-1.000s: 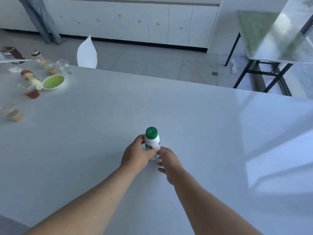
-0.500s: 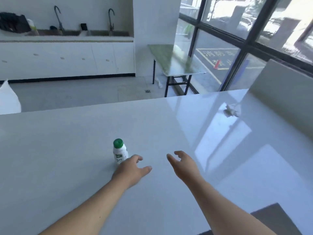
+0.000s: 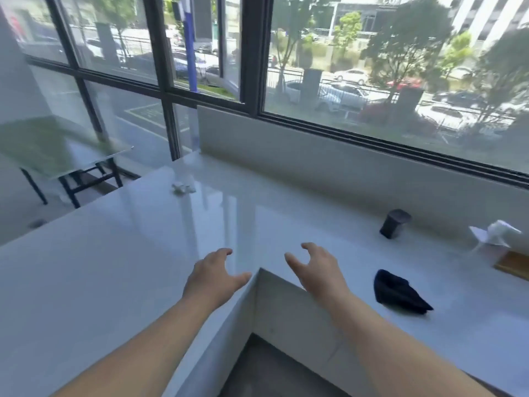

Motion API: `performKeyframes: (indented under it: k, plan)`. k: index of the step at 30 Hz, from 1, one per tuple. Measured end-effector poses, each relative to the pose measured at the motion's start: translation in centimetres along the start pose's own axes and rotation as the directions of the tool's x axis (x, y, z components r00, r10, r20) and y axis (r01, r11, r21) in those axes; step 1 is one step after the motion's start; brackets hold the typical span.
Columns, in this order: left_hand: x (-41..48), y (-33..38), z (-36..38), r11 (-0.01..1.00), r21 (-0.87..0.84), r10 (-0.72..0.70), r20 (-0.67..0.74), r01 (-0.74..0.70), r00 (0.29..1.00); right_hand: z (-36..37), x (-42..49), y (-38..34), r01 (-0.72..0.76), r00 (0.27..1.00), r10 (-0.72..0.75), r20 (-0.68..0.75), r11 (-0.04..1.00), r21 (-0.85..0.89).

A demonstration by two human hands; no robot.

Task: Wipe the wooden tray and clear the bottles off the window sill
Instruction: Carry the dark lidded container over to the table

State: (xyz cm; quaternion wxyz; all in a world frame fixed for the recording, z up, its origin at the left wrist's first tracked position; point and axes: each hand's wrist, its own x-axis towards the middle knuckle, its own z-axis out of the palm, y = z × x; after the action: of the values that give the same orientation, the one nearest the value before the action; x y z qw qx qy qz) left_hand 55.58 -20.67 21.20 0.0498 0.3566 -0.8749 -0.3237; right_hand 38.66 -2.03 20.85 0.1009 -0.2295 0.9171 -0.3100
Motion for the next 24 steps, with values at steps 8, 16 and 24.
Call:
performKeyframes:
  k: [8,16,24]
  plan:
    - [2.2,19.8,11.7,0.87,0.38,0.283,0.141,-0.316,0.949,-15.0,0.2,18.7,-0.049,0.99,0.01,-0.141,0.96,-0.275]
    - [3.0,33.9,22.4,0.822,0.378,0.37,0.213,-0.425,0.904,-24.7,1.0,32.4,-0.247,0.957,0.196,-0.214,0.937,-0.248]
    - [7.4,38.3,28.3,0.799,0.364,0.391,0.291,-0.479,0.873,-24.3,5.1,37.0,-0.321,0.941,0.287,-0.18,0.925,-0.205]
